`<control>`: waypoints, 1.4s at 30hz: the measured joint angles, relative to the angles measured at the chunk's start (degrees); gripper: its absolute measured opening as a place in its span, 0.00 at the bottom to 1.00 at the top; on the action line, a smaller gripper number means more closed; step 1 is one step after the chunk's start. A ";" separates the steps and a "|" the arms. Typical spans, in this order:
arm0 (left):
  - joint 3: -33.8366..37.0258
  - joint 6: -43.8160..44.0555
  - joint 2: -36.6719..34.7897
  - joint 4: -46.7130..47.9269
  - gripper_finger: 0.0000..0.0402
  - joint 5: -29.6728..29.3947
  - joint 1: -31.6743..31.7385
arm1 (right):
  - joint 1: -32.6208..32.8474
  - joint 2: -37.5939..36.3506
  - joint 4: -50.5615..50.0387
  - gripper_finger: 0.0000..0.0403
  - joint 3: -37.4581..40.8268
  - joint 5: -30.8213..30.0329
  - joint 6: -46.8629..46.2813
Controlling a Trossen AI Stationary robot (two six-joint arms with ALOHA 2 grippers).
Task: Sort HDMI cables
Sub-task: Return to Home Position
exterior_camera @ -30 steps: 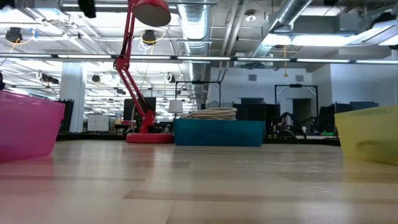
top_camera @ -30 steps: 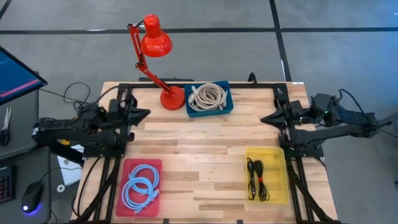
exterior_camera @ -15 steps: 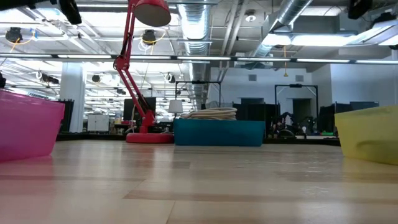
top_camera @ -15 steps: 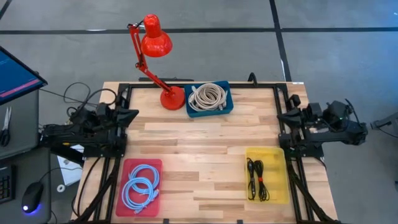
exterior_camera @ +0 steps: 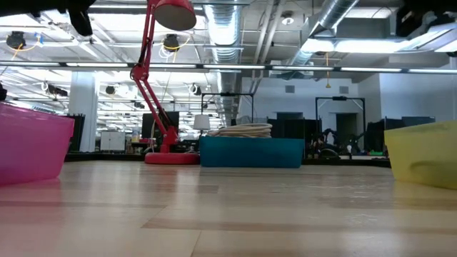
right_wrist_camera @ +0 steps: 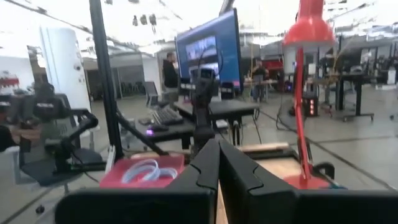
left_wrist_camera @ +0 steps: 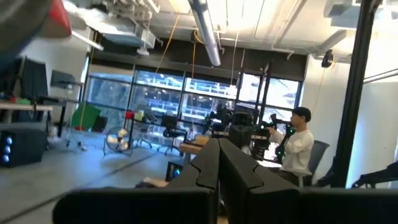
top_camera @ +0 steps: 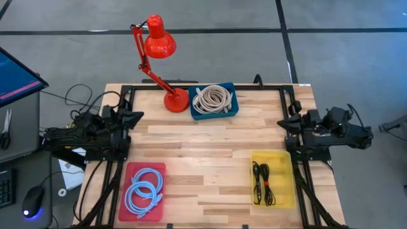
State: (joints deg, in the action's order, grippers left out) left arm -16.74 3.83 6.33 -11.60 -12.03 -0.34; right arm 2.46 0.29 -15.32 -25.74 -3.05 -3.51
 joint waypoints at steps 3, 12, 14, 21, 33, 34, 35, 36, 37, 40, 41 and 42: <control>2.27 2.00 0.00 0.05 0.01 0.00 0.00 | 0.00 -0.04 1.03 0.00 1.70 -0.02 0.00; 12.59 8.67 0.02 -3.23 0.01 -0.61 -0.02 | 0.00 -0.04 1.84 0.00 7.70 -0.02 -2.53; 14.57 8.68 0.04 -4.05 0.01 -0.61 -0.01 | 0.00 -0.04 1.96 0.00 9.39 -0.11 -2.64; 16.47 7.28 1.01 -4.01 0.01 -0.61 -0.01 | 0.02 -0.06 5.97 0.00 16.20 -2.61 -2.11; 16.45 6.96 1.60 -3.86 0.01 -0.65 0.00 | -0.82 0.39 17.12 0.00 25.30 -3.04 0.92; 16.45 6.96 1.81 -3.78 0.01 -1.02 -0.02 | -1.17 0.23 17.17 0.00 25.30 -3.04 0.98; 16.45 6.96 2.22 -3.75 0.01 -1.65 -0.02 | -1.69 0.18 17.27 0.00 25.30 -3.05 0.97; 16.45 7.10 2.55 -3.76 0.01 -2.43 -0.02 | -2.20 0.20 17.18 0.00 25.30 -3.08 0.89; 16.45 7.42 2.90 -3.73 0.01 -2.96 -0.02 | -2.64 0.22 17.12 0.00 25.30 -3.06 0.58; 16.42 7.11 4.10 -3.79 0.01 -3.39 -0.02 | -3.93 0.22 17.12 0.00 25.30 -3.06 -1.32; 16.42 7.11 4.58 -3.88 0.01 -3.39 -0.02 | -4.23 0.22 17.12 0.00 25.32 -3.04 -1.35; 16.42 7.15 4.98 -3.89 0.01 -3.37 -0.02 | -4.48 0.24 17.11 0.00 25.32 -3.06 -1.46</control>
State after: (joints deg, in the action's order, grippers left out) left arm -0.32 10.98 11.31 -15.49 -15.40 -0.36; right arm -2.02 0.53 1.79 -0.43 -6.11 -4.97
